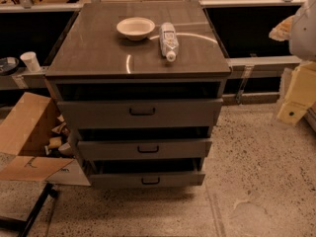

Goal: Open top drawer

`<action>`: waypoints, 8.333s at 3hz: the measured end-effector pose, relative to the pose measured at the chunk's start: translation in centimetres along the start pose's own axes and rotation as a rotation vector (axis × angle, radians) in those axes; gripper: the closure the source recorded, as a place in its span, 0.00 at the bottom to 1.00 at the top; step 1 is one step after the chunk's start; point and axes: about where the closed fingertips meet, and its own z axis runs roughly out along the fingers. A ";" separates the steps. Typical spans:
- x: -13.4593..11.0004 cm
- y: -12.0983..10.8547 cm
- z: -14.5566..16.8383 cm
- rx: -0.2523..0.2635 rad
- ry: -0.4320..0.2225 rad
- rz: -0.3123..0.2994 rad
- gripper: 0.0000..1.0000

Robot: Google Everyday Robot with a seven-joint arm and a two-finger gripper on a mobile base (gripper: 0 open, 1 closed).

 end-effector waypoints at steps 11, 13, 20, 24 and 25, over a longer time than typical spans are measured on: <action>-5.7 2.2 24.0 -0.356 -0.041 -0.284 0.00; -7.5 1.9 23.1 -0.313 -0.022 -0.317 0.00; -5.6 -8.0 38.3 -0.187 -0.145 -0.358 0.00; -6.0 -6.3 39.1 -0.277 -0.102 -0.334 0.63; -5.9 -5.0 37.2 -0.270 -0.106 -0.299 0.86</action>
Offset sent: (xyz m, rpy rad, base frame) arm 0.0116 0.0200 -0.0478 -0.0093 0.0659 0.1068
